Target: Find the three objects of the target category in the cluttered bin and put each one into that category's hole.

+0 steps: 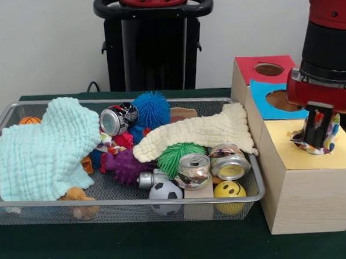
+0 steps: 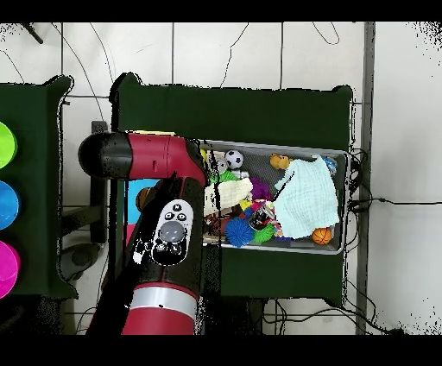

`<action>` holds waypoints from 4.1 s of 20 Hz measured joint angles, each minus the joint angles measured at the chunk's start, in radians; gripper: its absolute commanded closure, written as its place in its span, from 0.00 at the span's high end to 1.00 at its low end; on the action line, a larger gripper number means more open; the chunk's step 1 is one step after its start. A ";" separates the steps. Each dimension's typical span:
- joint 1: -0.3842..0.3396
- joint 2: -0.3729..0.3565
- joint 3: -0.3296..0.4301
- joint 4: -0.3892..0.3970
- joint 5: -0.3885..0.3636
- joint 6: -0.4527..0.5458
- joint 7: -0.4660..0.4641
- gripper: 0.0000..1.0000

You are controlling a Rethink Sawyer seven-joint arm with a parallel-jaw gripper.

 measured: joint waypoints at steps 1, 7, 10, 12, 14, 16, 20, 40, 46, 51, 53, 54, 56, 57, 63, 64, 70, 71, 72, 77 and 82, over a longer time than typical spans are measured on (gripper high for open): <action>0.000 0.000 0.000 0.000 0.000 0.000 0.000 0.00; 0.000 0.009 0.000 0.000 -0.001 0.000 0.000 0.00; 0.000 0.017 0.000 0.000 -0.002 -0.009 0.000 0.00; 0.000 0.024 0.000 0.000 -0.003 -0.027 0.000 0.00; 0.001 0.033 0.000 0.001 -0.005 -0.052 0.000 0.00; 0.001 0.038 0.001 0.003 -0.005 -0.068 0.000 0.00; 0.004 0.050 0.000 0.009 -0.008 -0.102 0.000 0.00; 0.008 -0.001 -0.006 0.028 -0.015 0.001 0.000 0.00; 0.011 -0.070 -0.017 0.029 -0.018 0.095 0.000 0.00; 0.009 -0.103 -0.020 0.029 -0.019 0.132 0.000 0.00; 0.007 -0.114 -0.020 0.029 -0.020 0.146 0.000 0.00; 0.002 -0.124 -0.020 0.029 -0.024 0.156 0.000 0.00; -0.012 -0.138 -0.021 0.029 -0.032 0.164 0.000 0.00; -0.019 -0.144 -0.020 0.029 -0.035 0.164 0.000 0.00; -0.090 -0.183 -0.018 0.029 -0.080 0.165 0.000 0.00; -0.109 -0.193 -0.013 0.029 -0.093 0.164 0.000 0.00; -0.225 -0.257 0.050 0.032 -0.170 0.165 -0.044 0.00; -0.252 -0.273 0.067 0.034 -0.186 0.165 -0.061 0.00; -0.271 -0.284 0.080 0.036 -0.197 0.165 -0.077 0.00; -0.355 -0.330 0.140 0.044 -0.245 0.165 -0.163 0.00; -0.400 -0.357 0.181 0.068 -0.286 0.150 -0.216 0.00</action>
